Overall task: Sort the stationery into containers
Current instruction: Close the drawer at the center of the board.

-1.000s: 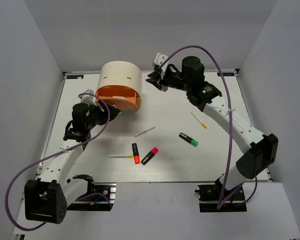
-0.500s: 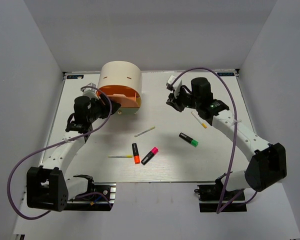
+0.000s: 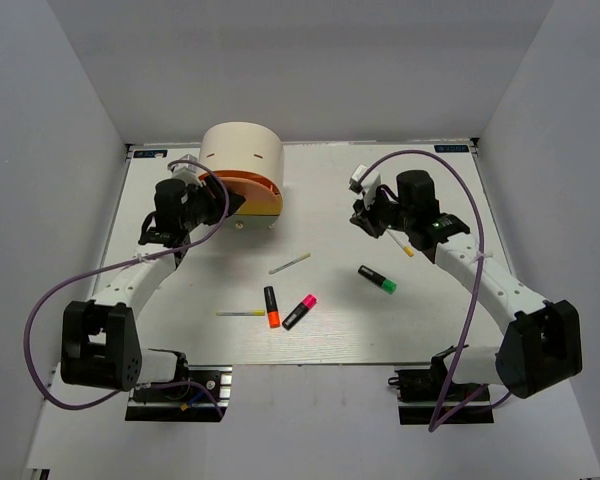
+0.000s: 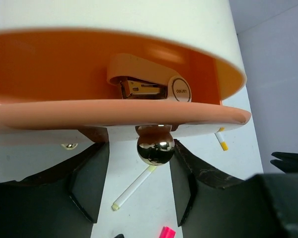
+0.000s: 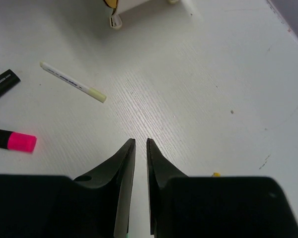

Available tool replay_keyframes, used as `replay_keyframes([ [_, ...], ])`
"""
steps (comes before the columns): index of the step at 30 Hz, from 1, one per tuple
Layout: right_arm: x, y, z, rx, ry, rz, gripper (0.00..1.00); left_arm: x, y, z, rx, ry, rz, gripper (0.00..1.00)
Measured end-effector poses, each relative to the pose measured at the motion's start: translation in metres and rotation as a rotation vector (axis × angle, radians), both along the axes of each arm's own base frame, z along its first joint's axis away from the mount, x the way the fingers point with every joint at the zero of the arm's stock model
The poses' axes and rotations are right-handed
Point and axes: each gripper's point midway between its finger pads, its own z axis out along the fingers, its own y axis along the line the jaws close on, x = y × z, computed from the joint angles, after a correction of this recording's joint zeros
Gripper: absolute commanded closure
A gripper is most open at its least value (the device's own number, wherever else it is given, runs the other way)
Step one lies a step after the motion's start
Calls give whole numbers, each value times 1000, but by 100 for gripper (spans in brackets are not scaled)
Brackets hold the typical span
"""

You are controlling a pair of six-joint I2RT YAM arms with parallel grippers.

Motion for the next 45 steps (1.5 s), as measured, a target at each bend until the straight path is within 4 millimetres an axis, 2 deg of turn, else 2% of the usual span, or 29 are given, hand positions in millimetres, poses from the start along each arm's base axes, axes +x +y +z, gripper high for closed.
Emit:
replay_keyframes([
  [11, 2, -16, -10, -9, 21, -40, 79, 19, -3, 0, 1, -3, -3, 41],
  [28, 6, -25, -11, -8, 24, -63, 79, 29, -5, -6, 1, 13, -6, 38],
  [30, 6, -25, -11, -8, 25, -65, 79, 28, -5, -5, -4, 13, -7, 44],
  [34, 7, -27, -11, -8, 25, -69, 79, 27, -8, 1, -17, -10, -20, 51],
  [38, 8, -28, -11, -8, 26, -73, 79, 20, -9, 7, -35, -43, -27, 51],
  [43, 8, -28, -13, -8, 32, -71, 79, 18, -10, 22, -48, -91, -34, 41],
  [45, 8, -28, -14, -8, 34, -69, 79, 19, -10, 22, -52, -91, -35, 41],
])
